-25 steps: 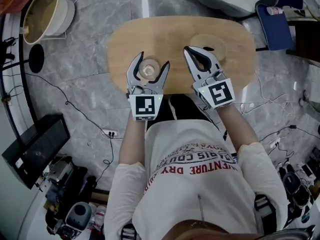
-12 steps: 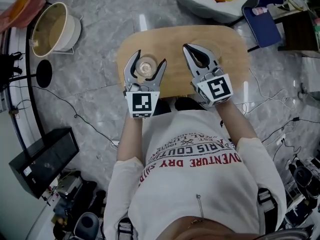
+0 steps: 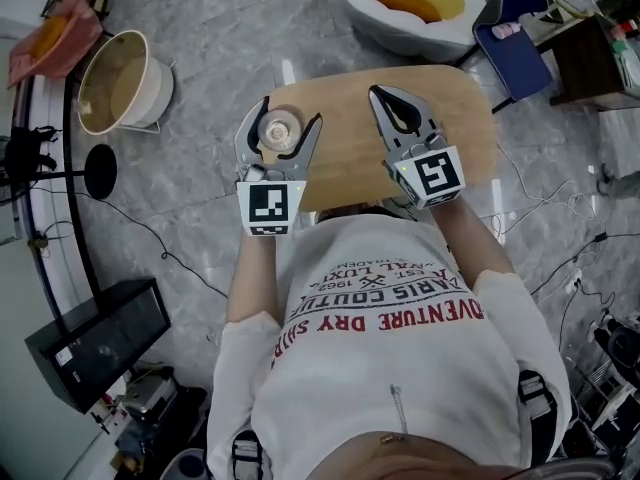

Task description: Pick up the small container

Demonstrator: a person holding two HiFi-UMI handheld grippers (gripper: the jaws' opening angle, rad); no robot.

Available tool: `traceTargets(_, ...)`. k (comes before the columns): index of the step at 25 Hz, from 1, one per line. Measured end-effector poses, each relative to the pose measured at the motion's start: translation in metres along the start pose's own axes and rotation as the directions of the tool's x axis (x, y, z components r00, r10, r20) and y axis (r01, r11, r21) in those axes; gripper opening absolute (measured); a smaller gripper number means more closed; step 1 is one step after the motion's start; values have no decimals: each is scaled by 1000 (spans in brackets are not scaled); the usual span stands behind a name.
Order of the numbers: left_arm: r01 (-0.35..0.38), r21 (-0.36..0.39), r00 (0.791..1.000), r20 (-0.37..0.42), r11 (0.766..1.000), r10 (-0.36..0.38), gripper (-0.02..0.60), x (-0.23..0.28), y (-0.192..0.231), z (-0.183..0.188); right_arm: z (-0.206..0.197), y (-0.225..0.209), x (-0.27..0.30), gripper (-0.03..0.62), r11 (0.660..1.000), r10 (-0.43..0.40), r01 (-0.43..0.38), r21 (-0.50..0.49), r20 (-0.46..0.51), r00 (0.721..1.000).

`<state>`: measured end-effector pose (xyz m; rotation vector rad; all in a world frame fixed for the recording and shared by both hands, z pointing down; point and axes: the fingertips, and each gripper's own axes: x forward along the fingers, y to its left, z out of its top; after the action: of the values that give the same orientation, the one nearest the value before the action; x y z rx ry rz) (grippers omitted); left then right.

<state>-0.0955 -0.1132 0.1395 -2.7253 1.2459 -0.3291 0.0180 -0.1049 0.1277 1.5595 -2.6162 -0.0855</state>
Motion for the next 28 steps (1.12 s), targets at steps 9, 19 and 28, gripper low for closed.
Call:
traceTargets(9,6,-11,1000,22,1000,-5,342,-11,9,10,2,10,-5,-14,1000,-11,11,-18,1,1000)
traceTargets(19,13,-32,1000,16,999,-12,342,-9,7,7,1,8,-5,-13,1000,-6,6,-21,-13,1000)
traceTargets(28,16,-39,1000,-9,999,-16,342,-6,8,-4,-1,10,0,-14,1000,-2,2,-15,-22,1000)
